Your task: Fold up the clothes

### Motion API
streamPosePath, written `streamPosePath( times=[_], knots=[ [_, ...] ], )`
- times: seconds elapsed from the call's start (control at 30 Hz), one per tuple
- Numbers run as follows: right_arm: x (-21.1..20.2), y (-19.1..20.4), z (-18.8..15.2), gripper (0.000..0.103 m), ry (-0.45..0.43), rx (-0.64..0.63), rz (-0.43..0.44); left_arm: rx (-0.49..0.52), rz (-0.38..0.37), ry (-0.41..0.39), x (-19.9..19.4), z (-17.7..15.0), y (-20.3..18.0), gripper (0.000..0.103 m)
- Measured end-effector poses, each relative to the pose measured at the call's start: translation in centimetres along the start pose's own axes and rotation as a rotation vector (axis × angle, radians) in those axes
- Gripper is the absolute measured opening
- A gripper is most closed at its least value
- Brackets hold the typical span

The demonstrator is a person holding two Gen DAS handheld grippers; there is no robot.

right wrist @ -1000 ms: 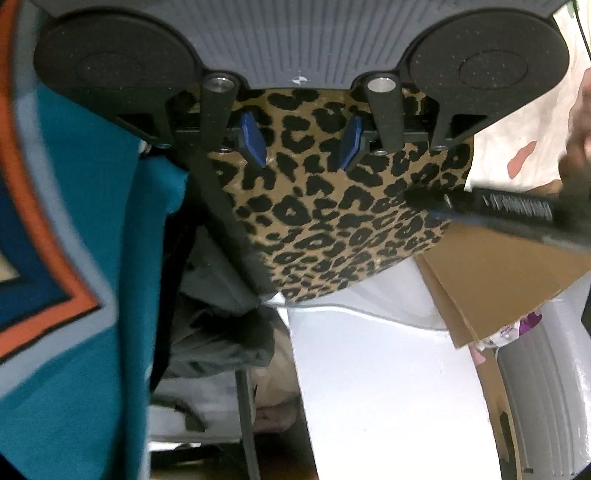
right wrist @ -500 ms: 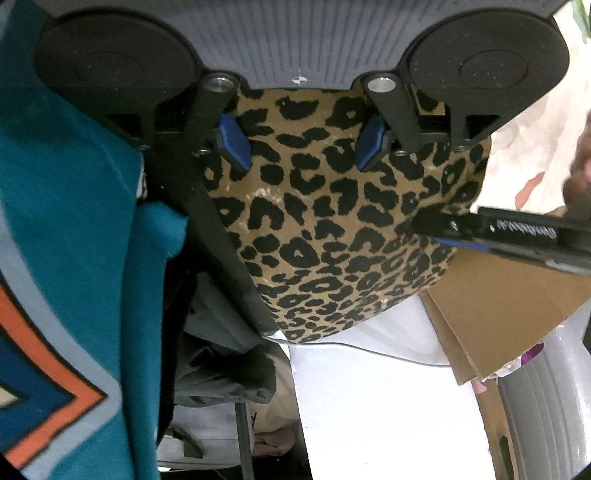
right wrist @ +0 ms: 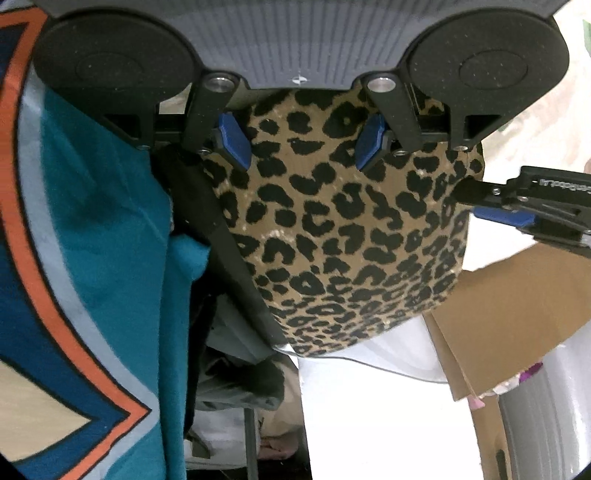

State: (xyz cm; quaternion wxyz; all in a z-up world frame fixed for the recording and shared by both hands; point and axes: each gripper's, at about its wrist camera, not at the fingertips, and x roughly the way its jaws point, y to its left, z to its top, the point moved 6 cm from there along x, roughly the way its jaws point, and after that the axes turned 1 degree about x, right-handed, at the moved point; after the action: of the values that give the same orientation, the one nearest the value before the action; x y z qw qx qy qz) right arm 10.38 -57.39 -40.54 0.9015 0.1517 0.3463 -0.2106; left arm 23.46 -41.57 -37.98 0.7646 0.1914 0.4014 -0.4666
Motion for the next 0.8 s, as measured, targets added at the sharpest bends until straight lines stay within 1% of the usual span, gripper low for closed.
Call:
streamPosePath(
  times=[0.1, 0.2, 0.33, 0.4, 0.53, 0.6, 0.63, 0.67, 0.73, 0.8],
  knots=[
    [-0.3, -0.3, 0.8, 0.068, 0.032, 0.036, -0.006, -0.012, 0.019, 0.021, -0.6, 0.5, 0.1, 0.034],
    [-0.7, -0.1, 1.6, 0.068, 0.063, 0.076, -0.012, -0.018, 0.035, 0.04, -1.5, 1.0, -0.2, 0.034],
    [-1.7, 1.2, 2.2, 0.068, 0.113, 0.105, -0.015, -0.043, 0.044, 0.052, -3.6, 1.7, -0.4, 0.041],
    [-2.6, 2.0, 2.7, 0.068, 0.134, 0.103, -0.011, -0.053, 0.057, 0.073, -4.9, 1.8, -0.4, 0.045],
    [-5.2, 3.6, 4.4, 0.068, 0.179, 0.078, 0.004, -0.059, 0.086, 0.11, -8.6, 3.0, -0.5, 0.057],
    [-6.6, 4.4, 5.3, 0.068, 0.209, 0.072, 0.028, -0.067, 0.083, 0.125, -10.6, 3.6, -0.6, 0.057],
    [-7.4, 4.6, 5.7, 0.068, 0.216, 0.077, 0.036, -0.058, 0.082, 0.138, -11.7, 4.0, -0.7, 0.059],
    [-8.2, 4.8, 6.2, 0.069, 0.221, 0.082, 0.041, -0.042, 0.086, 0.152, -12.8, 4.4, -0.8, 0.063],
    [-10.0, 5.1, 7.4, 0.074, 0.228, 0.094, 0.051, -0.002, 0.108, 0.169, -15.0, 5.0, -1.3, 0.065],
    [-11.9, 5.4, 8.5, 0.082, 0.224, 0.098, 0.052, 0.014, 0.122, 0.175, -17.1, 5.5, -1.4, 0.068]
  ],
)
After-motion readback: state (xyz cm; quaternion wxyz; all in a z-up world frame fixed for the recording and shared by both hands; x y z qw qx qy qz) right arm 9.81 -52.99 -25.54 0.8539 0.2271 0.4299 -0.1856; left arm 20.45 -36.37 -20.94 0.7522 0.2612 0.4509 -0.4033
